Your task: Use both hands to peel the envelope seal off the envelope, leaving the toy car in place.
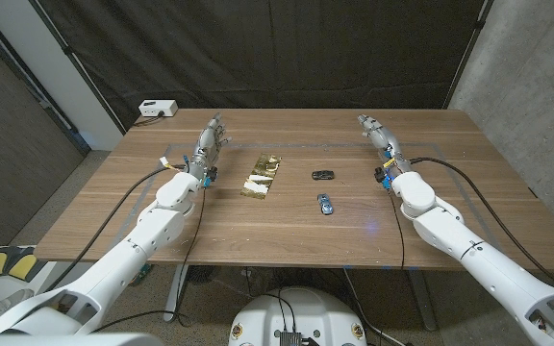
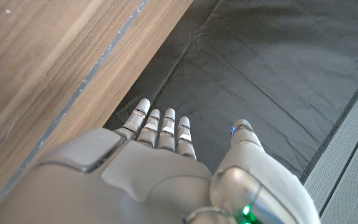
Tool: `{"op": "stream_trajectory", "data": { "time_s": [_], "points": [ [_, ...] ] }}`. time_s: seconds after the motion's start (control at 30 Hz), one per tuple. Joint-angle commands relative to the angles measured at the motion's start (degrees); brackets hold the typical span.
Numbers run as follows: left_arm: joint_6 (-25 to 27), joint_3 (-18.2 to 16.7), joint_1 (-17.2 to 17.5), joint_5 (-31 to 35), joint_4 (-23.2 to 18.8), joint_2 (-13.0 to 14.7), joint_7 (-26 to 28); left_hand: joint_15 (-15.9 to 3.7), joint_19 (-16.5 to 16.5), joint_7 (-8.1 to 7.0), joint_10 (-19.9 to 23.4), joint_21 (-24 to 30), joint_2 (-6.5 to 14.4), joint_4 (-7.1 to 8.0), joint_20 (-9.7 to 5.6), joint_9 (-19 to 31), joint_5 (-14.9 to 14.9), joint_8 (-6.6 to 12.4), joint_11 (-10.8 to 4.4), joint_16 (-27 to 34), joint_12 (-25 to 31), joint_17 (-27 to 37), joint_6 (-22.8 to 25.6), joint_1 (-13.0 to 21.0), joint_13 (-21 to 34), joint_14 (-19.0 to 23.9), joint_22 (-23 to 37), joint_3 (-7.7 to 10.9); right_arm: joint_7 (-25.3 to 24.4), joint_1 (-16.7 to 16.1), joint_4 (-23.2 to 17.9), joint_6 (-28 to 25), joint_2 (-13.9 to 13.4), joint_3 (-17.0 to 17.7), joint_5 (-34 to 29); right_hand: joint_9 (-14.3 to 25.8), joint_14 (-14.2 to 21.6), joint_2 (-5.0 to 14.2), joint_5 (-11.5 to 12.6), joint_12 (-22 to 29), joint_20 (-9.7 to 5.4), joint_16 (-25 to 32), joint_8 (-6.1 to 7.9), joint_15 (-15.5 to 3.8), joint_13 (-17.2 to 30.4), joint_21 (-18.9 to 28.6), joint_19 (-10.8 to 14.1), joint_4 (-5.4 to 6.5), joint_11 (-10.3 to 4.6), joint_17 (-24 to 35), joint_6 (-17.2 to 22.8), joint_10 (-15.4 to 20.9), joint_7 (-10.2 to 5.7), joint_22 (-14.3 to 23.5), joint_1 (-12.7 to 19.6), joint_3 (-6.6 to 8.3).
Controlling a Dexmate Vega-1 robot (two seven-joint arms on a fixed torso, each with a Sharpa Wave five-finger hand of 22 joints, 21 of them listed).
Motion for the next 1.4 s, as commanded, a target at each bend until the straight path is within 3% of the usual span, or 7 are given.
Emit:
{"op": "stream_trajectory", "data": {
  "time_s": [0.03,0.3,0.4,0.57,0.7,1.13,1.4],
  "points": [
    [7.93,1.69,0.45,7.97,-8.4,6.07,5.78,-0.67,-7.92,0.72,-0.01,-0.21,-0.28,-1.14,0.22,0.16,0.28,0.46,-1.19,0.05,-0.1,-0.1,-3.37,1.66,0.01,-0.3,0.11,0.37,-7.28,-0.71,-4.83,-6.74,-1.39,-2.46,-11.65,0.08,0.67,-0.14,0.21,0.44,0.27,0.41,0.26,-0.17,0.07,-0.24,0.17,-0.5,0.12,0.09,0.57,0.7,-0.18,0.25,0.67,0.31],
    [13.94,3.55,-0.68,15.99,-13.74,9.74,9.06,-1.39,-7.57,1.29,0.84,-0.72,-1.46,-4.02,-0.7,0.19,0.05,0.93,-1.64,-0.42,-0.17,-0.27,-1.77,5.21,-0.01,-0.38,0.02,0.92,-8.04,0.19,-6.55,-9.95,-1.43,-4.9,-16.59,0.07,1.34,-0.26,0.25,0.61,0.4,0.54,0.35,-0.54,0.04,-0.45,0.31,-0.84,-0.35,0.01,1.24,1.37,-0.85,0.25,0.98,0.48],
    [17.62,4.27,-1.06,18.83,-16.34,11.3,9.95,-1.54,-7.43,1.38,2.65,-1.26,-2.74,-6.4,-0.66,0.23,-0.13,1.91,-2.05,-0.46,0.19,-0.3,1.39,8.12,-0.03,0.45,0.03,1.14,-8.06,0.35,-6.04,-9.61,-1.14,-5.24,-17.0,0.07,1.51,-0.25,0.26,0.64,0.53,0.58,0.34,-0.62,0.03,-0.49,0.35,-0.87,-0.54,0.02,1.32,1.5,-0.9,0.25,0.99,0.51],
    [27.13,6.3,-1.28,27.26,-22.43,13.33,15.24,-1.44,-10.69,3.22,6.84,-3.43,-4.41,-9.14,0.58,0.26,-0.16,4.47,-2.28,0.05,1.37,0.15,10.12,11.66,0.16,2.98,0.27,1.07,-7.95,0.47,-5.38,-8.98,-0.78,-5.45,-17.11,0.07,1.71,-0.25,0.26,0.73,0.83,0.61,0.38,-0.7,0.03,-0.57,0.41,-0.93,-0.48,0.02,1.6,1.82,-0.99,0.25,1.04,0.57],
    [33.51,7.99,-1.8,33.22,-25.84,13.87,17.97,-1.7,-13.2,2.75,7.87,-4.62,-5.17,-9.94,2.0,0.3,-0.05,5.17,-3.01,-0.06,1.85,0.48,12.91,12.66,0.46,3.03,0.43,0.87,-7.78,0.62,-5.03,-8.76,-0.5,-5.53,-17.06,0.07,1.98,-0.28,0.25,0.79,0.87,0.68,0.39,-0.74,0.02,-0.64,0.54,-0.94,-0.47,0.05,1.82,2.1,-1.15,0.26,0.96,0.59],
    [41.96,10.52,-4.03,40.79,-33.15,18.6,11.0,-0.7,-13.15,2.35,6.25,-4.98,-5.65,-11.75,2.09,0.34,0.39,5.36,-3.12,-1.29,1.24,0.72,14.77,15.81,0.87,-0.1,0.57,1.25,-7.43,0.56,-5.46,-8.55,-0.13,-5.68,-17.01,0.07,2.39,-0.27,0.21,0.92,1.08,0.78,0.38,-0.6,0.02,-0.85,0.66,-0.75,-0.66,0.18,2.27,2.67,-1.39,0.28,0.53,0.53],
    [43.22,11.84,-7.45,42.45,-37.97,24.53,-1.47,0.15,-14.35,1.79,3.25,-5.77,-5.59,-12.43,2.82,0.38,0.59,5.35,-2.13,-2.25,0.02,0.88,16.21,17.79,1.18,-3.85,0.62,1.46,-7.84,-0.31,-6.69,-8.22,0.19,-5.94,-17.38,0.07,2.62,-0.26,0.19,0.97,1.19,0.84,0.38,-0.48,0.01,-0.92,0.78,-0.68,-0.61,0.22,2.51,2.9,-1.41,0.3,0.36,0.52]
  ]
}}
